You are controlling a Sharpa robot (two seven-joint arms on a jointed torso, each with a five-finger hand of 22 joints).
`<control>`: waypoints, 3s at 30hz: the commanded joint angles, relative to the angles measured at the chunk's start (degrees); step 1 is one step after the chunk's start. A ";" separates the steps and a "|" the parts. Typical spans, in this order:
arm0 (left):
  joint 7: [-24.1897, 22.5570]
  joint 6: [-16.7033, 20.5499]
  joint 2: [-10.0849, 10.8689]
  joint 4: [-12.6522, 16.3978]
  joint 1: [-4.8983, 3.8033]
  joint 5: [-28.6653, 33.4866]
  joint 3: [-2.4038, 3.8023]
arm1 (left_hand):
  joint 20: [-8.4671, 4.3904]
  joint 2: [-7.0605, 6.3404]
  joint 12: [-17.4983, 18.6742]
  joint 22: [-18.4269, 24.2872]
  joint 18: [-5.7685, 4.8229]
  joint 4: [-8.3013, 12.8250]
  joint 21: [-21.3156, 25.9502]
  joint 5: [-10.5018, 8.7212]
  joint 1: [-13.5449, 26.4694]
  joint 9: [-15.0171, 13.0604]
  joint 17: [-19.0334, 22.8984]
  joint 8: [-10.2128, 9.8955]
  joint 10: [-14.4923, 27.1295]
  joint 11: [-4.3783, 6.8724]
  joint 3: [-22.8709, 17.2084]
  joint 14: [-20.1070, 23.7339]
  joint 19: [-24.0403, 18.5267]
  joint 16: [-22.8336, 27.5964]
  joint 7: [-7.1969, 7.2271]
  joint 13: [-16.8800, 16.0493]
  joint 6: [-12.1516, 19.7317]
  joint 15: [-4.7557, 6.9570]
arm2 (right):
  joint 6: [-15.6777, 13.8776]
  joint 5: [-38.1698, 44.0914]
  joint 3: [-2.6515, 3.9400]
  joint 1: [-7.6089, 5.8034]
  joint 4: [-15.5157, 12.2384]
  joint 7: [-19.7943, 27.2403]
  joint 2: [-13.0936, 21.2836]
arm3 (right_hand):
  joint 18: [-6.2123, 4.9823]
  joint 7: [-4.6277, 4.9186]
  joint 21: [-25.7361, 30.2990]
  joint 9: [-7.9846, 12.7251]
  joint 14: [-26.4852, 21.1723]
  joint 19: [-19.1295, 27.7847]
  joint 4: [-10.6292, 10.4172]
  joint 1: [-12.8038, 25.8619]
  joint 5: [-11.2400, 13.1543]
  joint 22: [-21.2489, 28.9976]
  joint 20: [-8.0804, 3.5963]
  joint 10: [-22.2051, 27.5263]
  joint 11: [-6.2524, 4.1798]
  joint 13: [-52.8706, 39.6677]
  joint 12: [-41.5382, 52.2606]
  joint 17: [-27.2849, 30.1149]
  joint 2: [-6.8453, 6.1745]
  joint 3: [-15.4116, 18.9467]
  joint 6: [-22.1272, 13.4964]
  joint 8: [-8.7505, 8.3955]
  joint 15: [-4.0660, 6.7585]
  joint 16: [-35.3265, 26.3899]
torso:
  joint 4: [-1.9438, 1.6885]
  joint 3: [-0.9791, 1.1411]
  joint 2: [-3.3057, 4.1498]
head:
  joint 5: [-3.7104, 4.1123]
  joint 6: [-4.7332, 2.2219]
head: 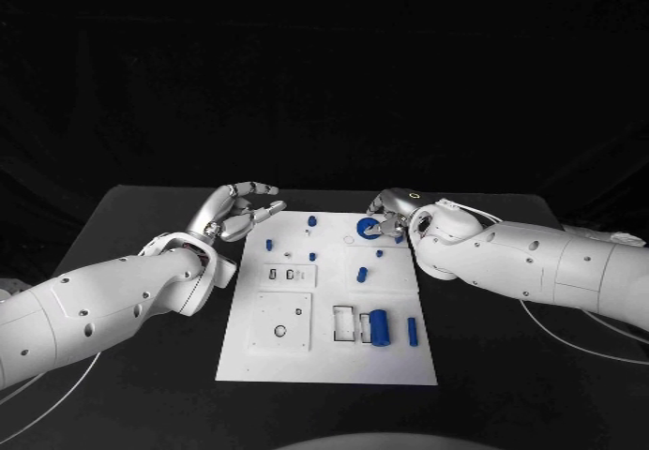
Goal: Assemble the parts on the task board
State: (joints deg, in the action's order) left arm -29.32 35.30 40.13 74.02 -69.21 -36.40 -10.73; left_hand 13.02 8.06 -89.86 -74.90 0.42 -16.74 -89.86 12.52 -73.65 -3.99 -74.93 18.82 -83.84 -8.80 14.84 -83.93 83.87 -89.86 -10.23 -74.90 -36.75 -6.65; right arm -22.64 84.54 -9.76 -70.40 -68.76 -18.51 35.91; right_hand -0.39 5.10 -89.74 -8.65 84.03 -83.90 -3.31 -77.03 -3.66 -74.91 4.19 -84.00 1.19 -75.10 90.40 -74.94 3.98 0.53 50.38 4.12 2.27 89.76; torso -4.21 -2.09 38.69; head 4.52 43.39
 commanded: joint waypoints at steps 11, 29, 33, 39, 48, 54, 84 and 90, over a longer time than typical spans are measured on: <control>-0.84 -0.55 -0.07 0.29 -0.02 -0.30 0.04 | -0.14 0.15 -0.14 -14.29 -0.16 0.11 0.09 0.20 -0.59 0.03 -15.07 -0.18 -6.16 0.40 0.23 -6.07 4.75 -0.14 -1.71 -15.10 -0.24 0.49 | 2.82 1.54 0.00 0.34 1.59 -1.83 -1.52 | 0.39 -0.51 -0.26 0.09 5.97 -6.10 0.39 -0.70 0.15 -15.09 -0.50 -6.00 -0.56 -14.90 -0.40 -15.06 0.16 -0.50 1.00 0.07 0.66 0.24 | -0.05 0.00 0.16 | 0.04 0.18; -0.75 -0.52 0.14 0.46 -0.03 -0.62 0.04 | -0.17 0.21 -0.14 -14.31 -0.16 0.11 0.08 0.26 -0.74 0.04 -15.07 -0.29 -6.16 0.42 0.26 -6.07 4.78 -0.14 -1.70 -15.10 -0.29 0.51 | -0.06 3.09 0.02 0.71 2.04 -3.06 -2.41 | 0.39 0.02 -0.26 0.54 5.97 -6.10 0.47 -0.30 0.20 -15.09 -0.55 -6.00 -0.06 -14.90 -0.40 -15.06 0.08 -0.66 0.34 -0.42 0.55 0.24 | -0.01 -0.05 -0.03 | -0.20 0.37; -0.74 -0.52 0.16 0.41 -0.03 -0.63 0.04 | -0.17 0.21 -0.14 -14.31 -0.16 0.11 0.08 0.26 -0.74 0.04 -15.07 -0.29 -6.16 0.42 0.26 -6.07 4.78 -0.14 -1.70 -15.10 -0.29 0.51 | -0.05 3.11 0.02 0.72 2.03 -3.06 -2.37 | 0.39 0.65 -0.26 0.79 5.97 -6.10 0.37 0.47 -0.02 -15.09 -0.20 -6.00 0.72 -14.90 -0.40 -15.06 -0.44 -0.41 -0.19 -0.47 0.01 0.24 | 0.03 -0.02 -0.04 | -0.23 0.40; -0.73 -0.57 0.21 0.38 -0.03 -0.71 0.04 | -0.17 0.21 -0.14 -14.31 -0.16 0.11 0.08 0.26 -0.74 0.04 -15.07 -0.29 -6.16 0.42 0.26 -6.07 4.78 -0.14 -1.70 -15.10 -0.29 0.51 | -0.02 3.11 0.02 0.78 1.84 -3.13 -2.22 | 0.39 1.35 -0.26 0.93 5.97 -6.10 0.31 1.02 -0.15 -15.09 0.25 -6.00 1.47 -14.90 -0.40 -15.06 -0.61 -0.38 -0.52 -0.41 -0.57 0.24 | 0.01 0.01 -0.01 | -0.16 0.32; -0.72 -0.62 0.22 0.28 -0.02 -0.78 0.03 | -0.17 0.21 -0.14 -14.31 -0.16 0.11 0.08 0.26 -0.74 0.04 -15.07 -0.29 -6.16 0.42 0.26 -6.07 4.78 -0.14 -1.70 -15.10 -0.29 0.51 | -0.36 2.84 0.02 0.90 1.84 -2.85 -2.09 | 0.39 2.37 -0.26 1.03 5.97 -6.10 -0.24 3.46 -2.90 -15.09 1.42 -6.00 2.56 -14.90 -0.40 -15.06 -1.49 -0.05 -0.83 -0.22 -1.70 0.24 | 0.05 -0.03 0.01 | -0.14 0.37; -0.68 -0.59 0.29 0.25 -0.02 -0.79 0.03 | -0.17 0.21 -0.14 -14.31 -0.16 0.11 0.08 0.26 -0.74 0.04 -15.07 -0.29 -6.16 0.42 0.26 -6.07 4.78 -0.14 -1.70 -15.10 -0.29 0.51 | -0.26 2.55 0.02 0.94 1.85 -2.49 -2.04 | 0.39 2.58 -0.26 0.74 5.97 -6.10 -0.27 4.66 -5.99 -15.09 1.84 -6.00 2.80 -14.90 -0.40 -15.06 -1.83 -0.46 0.11 0.14 -1.97 0.24 | 0.01 -0.04 0.03 | -0.03 0.49; -0.67 -0.54 0.47 0.27 -0.02 -0.79 0.03 | -0.17 0.21 -0.14 -14.31 -0.16 0.11 0.08 0.26 -0.74 0.04 -15.07 -0.29 -6.16 0.42 0.26 -6.07 4.78 -0.14 -1.70 -15.10 -0.29 0.51 | -2.03 1.64 0.02 1.07 1.30 -1.46 -1.53 | 0.39 3.00 -0.26 0.51 5.97 -6.10 -0.50 6.58 -10.11 -15.09 2.20 -6.00 3.19 -14.90 -0.40 -15.06 -1.94 -1.38 0.47 -0.01 -2.31 0.24 | 0.01 0.00 0.01 | -0.03 0.69; -0.69 -0.56 0.47 0.22 -0.02 -0.79 0.03 | -0.17 0.21 -0.14 -14.31 -0.16 0.11 0.08 0.26 -0.74 0.04 -15.07 -0.29 -6.16 0.42 0.26 -6.07 4.78 -0.14 -1.70 -15.10 -0.29 0.51 | -3.45 1.05 0.02 1.08 1.01 -0.69 -1.11 | 0.39 3.15 -0.26 0.42 5.97 -6.10 -0.62 7.56 -11.94 -15.09 2.31 -6.00 3.33 -14.90 -0.40 -15.06 -2.12 -1.82 0.56 -0.06 -2.43 0.24 | -0.01 -0.01 -0.02 | -0.04 0.63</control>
State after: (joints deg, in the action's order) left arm -29.36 35.28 40.66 74.17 -69.20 -37.00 -10.73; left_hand 13.01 8.36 -89.86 -74.90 0.42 -16.74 -89.86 12.51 -73.95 -3.99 -74.95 18.82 -83.84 -8.80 14.84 -83.93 83.87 -89.85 -10.23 -74.90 -36.75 -6.65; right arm -24.53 85.95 -9.73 -69.34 -67.63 -20.32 34.73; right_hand -0.39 8.12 -89.74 -8.18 83.92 -83.90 -4.00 -69.93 -15.46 -74.91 6.07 -83.99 4.27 -74.93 89.78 -74.94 1.79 -0.95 50.86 4.18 0.30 89.76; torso -4.20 -2.09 38.70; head 4.47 44.05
